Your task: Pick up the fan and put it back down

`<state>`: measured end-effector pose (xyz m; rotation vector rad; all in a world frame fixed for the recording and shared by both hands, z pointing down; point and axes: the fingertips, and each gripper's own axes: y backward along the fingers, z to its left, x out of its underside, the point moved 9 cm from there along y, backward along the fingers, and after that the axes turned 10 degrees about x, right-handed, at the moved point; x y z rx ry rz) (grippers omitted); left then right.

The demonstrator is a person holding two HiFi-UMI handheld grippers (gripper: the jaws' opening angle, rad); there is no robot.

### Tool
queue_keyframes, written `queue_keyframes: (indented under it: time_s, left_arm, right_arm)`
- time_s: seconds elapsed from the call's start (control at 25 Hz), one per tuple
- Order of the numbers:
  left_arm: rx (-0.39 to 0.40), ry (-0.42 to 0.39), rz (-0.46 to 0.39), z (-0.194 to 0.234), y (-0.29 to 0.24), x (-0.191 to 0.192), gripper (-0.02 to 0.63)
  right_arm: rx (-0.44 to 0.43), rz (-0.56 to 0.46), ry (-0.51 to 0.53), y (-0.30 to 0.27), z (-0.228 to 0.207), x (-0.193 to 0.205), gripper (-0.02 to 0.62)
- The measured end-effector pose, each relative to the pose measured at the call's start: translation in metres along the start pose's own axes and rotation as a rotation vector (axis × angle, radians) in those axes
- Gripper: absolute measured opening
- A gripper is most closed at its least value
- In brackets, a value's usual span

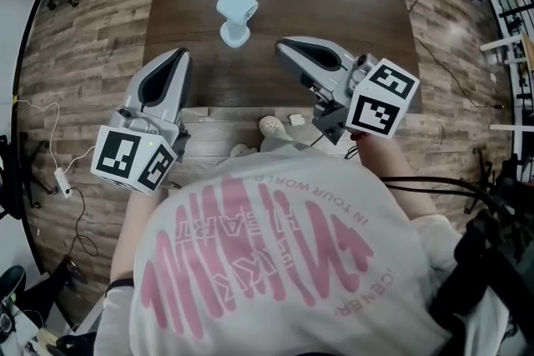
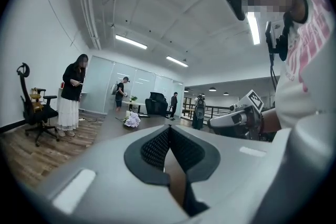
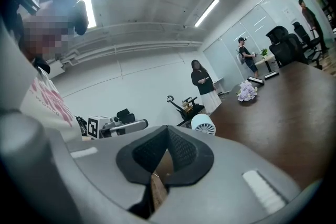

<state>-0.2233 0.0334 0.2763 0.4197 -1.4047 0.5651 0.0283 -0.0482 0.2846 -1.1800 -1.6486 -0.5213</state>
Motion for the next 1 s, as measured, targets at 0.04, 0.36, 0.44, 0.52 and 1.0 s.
queue_keyframes:
  time_s: [0.04, 0.36, 0.44, 0.52, 1.0]
  left_arm:
    - [-0.002, 0.002, 0.000, -0.001, 0.002, 0.000, 0.015]
    - [-0.021, 0.006, -0.018, -0.001, 0.021, 0.005, 0.015]
    - [-0.025, 0.007, -0.015, -0.002, 0.017, 0.002, 0.015]
    - [-0.030, 0.009, -0.010, -0.002, 0.009, -0.001, 0.015]
    - [-0.038, 0.016, -0.017, -0.003, 0.013, 0.001, 0.014]
  right_arm:
    - [0.000, 0.004, 0.001, 0.000, 0.000, 0.001, 0.005]
    - [-0.021, 0.029, 0.016, -0.010, 0.015, 0.012, 0.005]
    - [-0.026, 0.032, 0.014, -0.009, 0.011, 0.009, 0.005]
    - [-0.033, 0.037, 0.010, -0.008, 0.005, 0.003, 0.005]
    - [-0.045, 0.043, 0.019, -0.009, 0.007, 0.006, 0.005]
